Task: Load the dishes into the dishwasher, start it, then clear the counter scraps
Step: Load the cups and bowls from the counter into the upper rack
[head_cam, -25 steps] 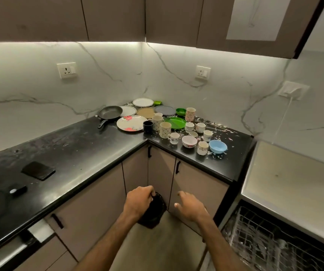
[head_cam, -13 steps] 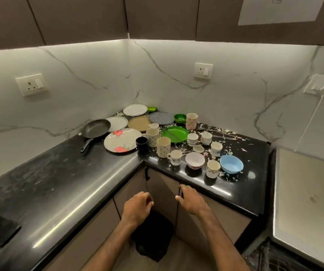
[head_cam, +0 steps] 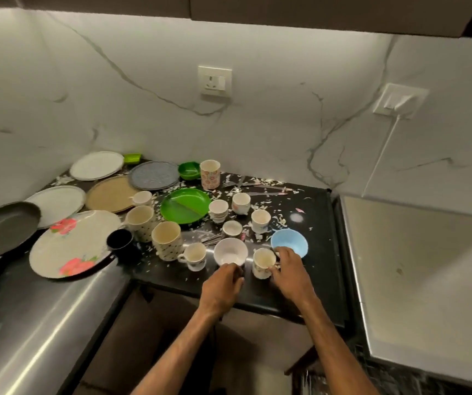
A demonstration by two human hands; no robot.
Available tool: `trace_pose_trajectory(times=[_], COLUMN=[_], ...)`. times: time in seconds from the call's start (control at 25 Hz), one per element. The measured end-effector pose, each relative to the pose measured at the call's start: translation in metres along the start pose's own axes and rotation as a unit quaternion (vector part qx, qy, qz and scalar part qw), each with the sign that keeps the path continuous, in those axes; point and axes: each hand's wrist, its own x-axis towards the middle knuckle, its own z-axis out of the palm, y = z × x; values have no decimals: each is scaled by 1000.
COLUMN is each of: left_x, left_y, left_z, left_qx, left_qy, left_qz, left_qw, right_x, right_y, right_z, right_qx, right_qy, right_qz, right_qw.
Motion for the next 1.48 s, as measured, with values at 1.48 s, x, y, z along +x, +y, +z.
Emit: trace_pose_trajectory(times=[1.48], left_x=[86], left_y=[132], left_z=[88], left_qx=[-461], left_qy=[-401], left_qz=[11], left_qw=[791], right_x=[-84], right_y=[82], right_z=[-50], right_qx=[717], right_qy=[355], right_qz=[270], right_qw=[537])
